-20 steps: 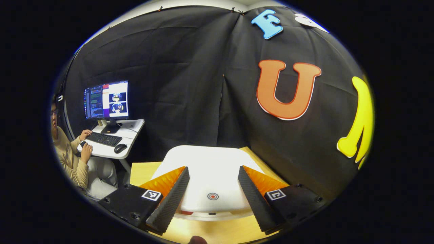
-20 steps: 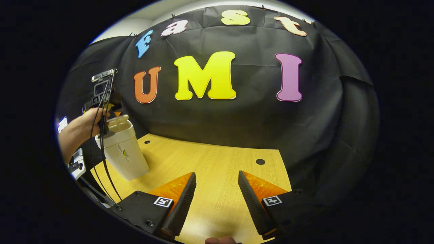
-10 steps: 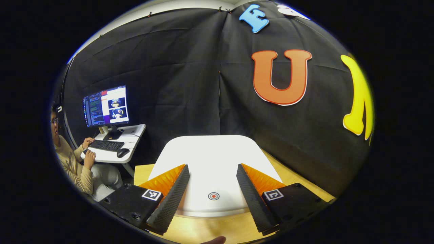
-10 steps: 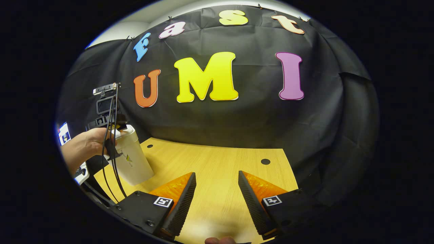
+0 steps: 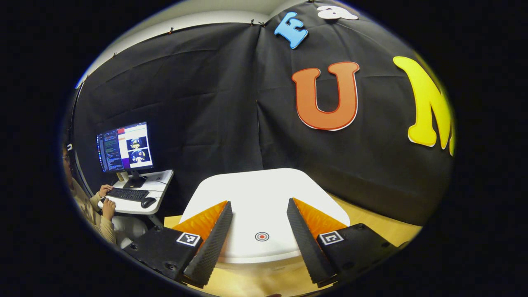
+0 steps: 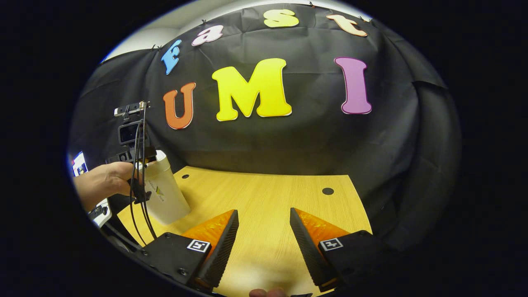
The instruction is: Press the lid of the desktop garbage bin to open it, pick up the crumpled paper on the desktop and throw it into the bin, then pick up the pop can on the desktop and drop it into the bin, and finally close the garbage bin lid.
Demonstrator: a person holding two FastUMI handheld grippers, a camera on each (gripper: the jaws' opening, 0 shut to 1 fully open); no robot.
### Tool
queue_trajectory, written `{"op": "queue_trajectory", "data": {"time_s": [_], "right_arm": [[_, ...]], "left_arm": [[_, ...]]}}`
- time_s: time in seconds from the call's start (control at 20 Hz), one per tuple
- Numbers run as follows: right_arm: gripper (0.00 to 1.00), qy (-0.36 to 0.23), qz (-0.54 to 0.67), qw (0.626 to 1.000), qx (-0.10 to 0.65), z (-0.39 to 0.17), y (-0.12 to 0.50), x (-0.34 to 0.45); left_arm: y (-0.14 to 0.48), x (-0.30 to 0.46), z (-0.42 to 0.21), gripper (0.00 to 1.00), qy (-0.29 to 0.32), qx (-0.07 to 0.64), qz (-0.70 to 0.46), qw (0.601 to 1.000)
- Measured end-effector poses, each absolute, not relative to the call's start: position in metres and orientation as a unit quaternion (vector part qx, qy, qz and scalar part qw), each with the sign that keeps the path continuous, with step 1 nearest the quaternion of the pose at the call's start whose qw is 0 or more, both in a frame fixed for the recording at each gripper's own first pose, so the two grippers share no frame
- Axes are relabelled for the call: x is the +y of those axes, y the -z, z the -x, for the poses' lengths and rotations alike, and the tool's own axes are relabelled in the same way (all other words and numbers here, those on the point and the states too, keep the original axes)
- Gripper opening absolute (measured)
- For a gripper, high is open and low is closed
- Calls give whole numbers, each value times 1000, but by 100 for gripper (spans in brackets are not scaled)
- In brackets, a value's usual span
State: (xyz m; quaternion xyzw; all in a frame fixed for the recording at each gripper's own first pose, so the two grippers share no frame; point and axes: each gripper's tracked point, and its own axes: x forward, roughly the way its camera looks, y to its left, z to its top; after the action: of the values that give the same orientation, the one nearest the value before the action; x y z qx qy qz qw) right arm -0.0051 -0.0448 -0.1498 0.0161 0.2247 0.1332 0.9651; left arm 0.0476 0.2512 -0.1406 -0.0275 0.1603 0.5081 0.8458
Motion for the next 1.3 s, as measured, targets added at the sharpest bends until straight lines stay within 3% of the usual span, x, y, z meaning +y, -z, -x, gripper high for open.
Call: {"op": "queue_trajectory", "data": {"time_s": [0.3,0.5,0.85,1.1,1.3], "right_arm": [[79,-129,0,971,202,2,134,-43],[81,-125,4,976,177,-1,117,-32],[81,-105,14,990,90,-1,62,0],[81,-86,21,995,43,18,32,17],[82,-65,14,997,28,27,25,18]], "left_arm": [[124,255,-40,87,-514,141,14,846],[81,239,-48,87,-459,104,6,882],[-6,155,-63,87,-234,18,-14,972],[-44,109,-45,87,-103,-18,34,994],[-55,92,-35,86,-38,-41,0,998]]}}
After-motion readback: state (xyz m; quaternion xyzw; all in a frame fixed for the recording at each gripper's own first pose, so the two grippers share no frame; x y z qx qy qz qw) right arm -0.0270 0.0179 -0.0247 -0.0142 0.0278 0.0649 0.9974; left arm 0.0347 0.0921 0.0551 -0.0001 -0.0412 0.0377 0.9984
